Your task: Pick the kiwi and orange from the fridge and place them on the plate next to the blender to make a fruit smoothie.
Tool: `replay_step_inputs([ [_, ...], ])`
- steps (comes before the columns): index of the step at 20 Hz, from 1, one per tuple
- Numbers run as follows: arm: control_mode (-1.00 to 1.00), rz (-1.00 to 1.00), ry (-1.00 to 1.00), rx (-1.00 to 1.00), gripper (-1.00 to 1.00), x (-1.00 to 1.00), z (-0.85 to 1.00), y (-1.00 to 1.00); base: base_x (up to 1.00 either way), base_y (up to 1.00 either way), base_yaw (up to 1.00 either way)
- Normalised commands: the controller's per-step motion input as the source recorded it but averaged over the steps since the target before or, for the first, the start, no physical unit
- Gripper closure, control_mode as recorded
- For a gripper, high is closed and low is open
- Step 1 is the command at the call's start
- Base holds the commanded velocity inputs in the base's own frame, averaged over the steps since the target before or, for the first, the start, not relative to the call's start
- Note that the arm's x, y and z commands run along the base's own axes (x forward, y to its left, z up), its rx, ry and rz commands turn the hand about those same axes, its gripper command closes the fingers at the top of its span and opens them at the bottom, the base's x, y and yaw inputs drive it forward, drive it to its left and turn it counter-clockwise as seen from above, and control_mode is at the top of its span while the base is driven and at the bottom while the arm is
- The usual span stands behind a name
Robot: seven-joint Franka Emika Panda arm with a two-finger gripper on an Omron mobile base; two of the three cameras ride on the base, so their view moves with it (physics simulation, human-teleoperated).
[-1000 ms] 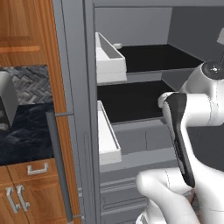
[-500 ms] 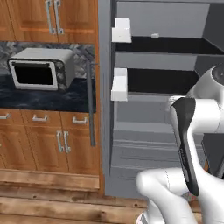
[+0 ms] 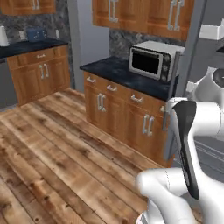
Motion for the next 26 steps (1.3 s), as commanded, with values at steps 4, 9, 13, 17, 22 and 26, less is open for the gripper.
replay_step_inputs([
  [4, 1.00, 0.00, 0.00, 0.00, 1.00, 0.00, 0.00, 0.00, 0.10, 0.82, 0.83],
  [9, 1.00, 0.00, 0.00, 0.00, 1.00, 0.00, 0.00, 0.00, 0.86, 0.99, 0.50],
  [13, 1.00, 0.00, 0.00, 0.00, 1.00, 0.00, 0.00, 0.00, 1.00, 1.00, 0.19],
  [17, 1.00, 0.00, 0.00, 0.00, 1.00, 0.00, 0.00, 0.00, 1.00, 0.78, 0.02],
  [22, 1.00, 0.00, 0.00, 0.00, 1.00, 0.00, 0.00, 0.00, 1.00, 0.20, 0.01],
  [26, 1.00, 0.00, 0.00, 0.00, 1.00, 0.00, 0.00, 0.00, 1.00, -0.13, 0.02],
])
